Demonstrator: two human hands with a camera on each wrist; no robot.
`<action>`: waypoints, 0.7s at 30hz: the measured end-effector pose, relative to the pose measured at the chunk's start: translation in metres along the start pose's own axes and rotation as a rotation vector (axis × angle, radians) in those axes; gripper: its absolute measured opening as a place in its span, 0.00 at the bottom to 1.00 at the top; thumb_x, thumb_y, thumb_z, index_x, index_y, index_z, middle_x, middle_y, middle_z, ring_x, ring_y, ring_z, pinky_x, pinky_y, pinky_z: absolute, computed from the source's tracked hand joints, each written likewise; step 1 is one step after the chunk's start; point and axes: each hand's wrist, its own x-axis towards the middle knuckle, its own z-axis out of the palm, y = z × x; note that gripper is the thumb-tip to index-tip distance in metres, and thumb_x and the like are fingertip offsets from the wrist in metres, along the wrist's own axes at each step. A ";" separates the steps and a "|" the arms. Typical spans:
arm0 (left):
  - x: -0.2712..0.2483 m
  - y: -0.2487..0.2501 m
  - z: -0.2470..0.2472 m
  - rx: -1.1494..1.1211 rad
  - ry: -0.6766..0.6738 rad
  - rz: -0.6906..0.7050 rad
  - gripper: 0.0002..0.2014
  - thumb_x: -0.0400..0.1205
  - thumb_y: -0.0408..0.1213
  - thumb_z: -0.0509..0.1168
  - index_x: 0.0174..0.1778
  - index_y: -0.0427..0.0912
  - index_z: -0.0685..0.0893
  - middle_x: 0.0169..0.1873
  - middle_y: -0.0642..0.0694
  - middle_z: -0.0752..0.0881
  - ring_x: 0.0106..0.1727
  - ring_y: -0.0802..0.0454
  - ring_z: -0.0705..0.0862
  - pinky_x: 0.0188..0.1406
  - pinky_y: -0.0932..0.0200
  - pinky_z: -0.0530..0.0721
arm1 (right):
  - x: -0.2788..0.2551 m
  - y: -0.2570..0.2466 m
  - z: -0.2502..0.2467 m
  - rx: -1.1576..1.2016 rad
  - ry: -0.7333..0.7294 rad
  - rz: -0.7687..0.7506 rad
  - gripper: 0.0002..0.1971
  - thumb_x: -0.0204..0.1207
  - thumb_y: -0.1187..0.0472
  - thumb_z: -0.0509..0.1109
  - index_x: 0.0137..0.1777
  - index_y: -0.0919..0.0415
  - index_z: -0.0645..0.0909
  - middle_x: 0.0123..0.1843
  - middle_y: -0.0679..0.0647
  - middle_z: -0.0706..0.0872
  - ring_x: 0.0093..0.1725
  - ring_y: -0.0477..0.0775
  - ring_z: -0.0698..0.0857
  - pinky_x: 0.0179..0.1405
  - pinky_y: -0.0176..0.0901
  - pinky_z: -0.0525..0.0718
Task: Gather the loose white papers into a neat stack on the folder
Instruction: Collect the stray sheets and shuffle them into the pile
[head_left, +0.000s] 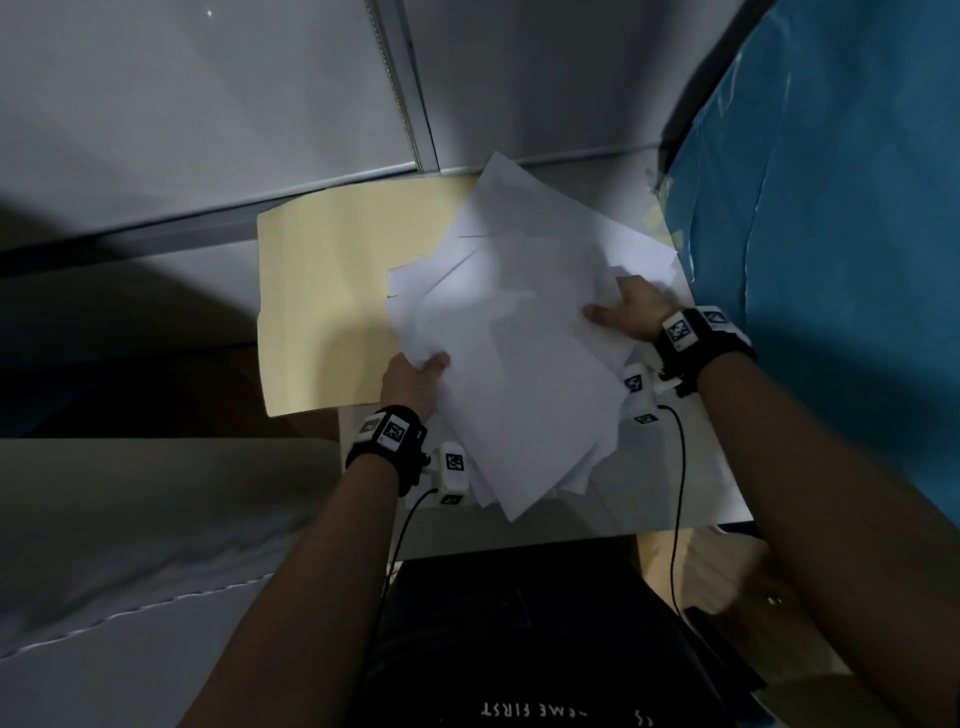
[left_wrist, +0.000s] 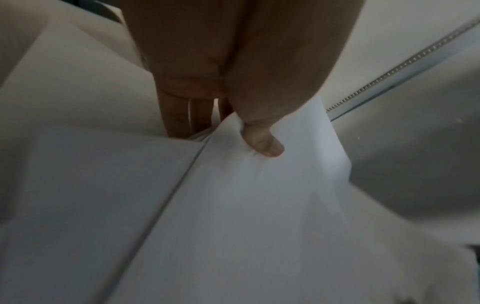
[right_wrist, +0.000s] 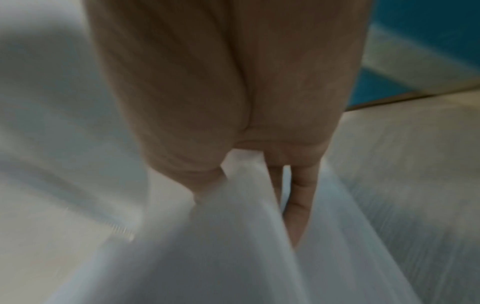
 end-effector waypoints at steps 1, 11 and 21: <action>-0.001 0.001 0.002 0.015 0.011 0.016 0.21 0.83 0.46 0.77 0.68 0.40 0.88 0.62 0.38 0.91 0.61 0.37 0.90 0.52 0.54 0.83 | 0.002 -0.006 0.007 -0.045 -0.024 -0.028 0.26 0.85 0.50 0.72 0.77 0.63 0.77 0.68 0.60 0.86 0.63 0.61 0.85 0.55 0.41 0.80; -0.011 -0.002 0.010 -0.422 0.012 -0.002 0.55 0.65 0.28 0.90 0.82 0.45 0.63 0.69 0.43 0.84 0.63 0.50 0.89 0.62 0.44 0.91 | -0.009 -0.011 0.056 0.244 0.257 -0.108 0.19 0.80 0.64 0.77 0.69 0.66 0.80 0.55 0.62 0.89 0.45 0.55 0.87 0.42 0.43 0.88; -0.011 0.009 0.010 -0.303 -0.060 0.011 0.28 0.69 0.37 0.89 0.65 0.40 0.90 0.61 0.44 0.93 0.59 0.43 0.93 0.56 0.43 0.94 | -0.014 -0.011 0.061 0.226 0.230 -0.112 0.46 0.57 0.33 0.87 0.70 0.57 0.78 0.66 0.55 0.83 0.60 0.53 0.86 0.58 0.48 0.89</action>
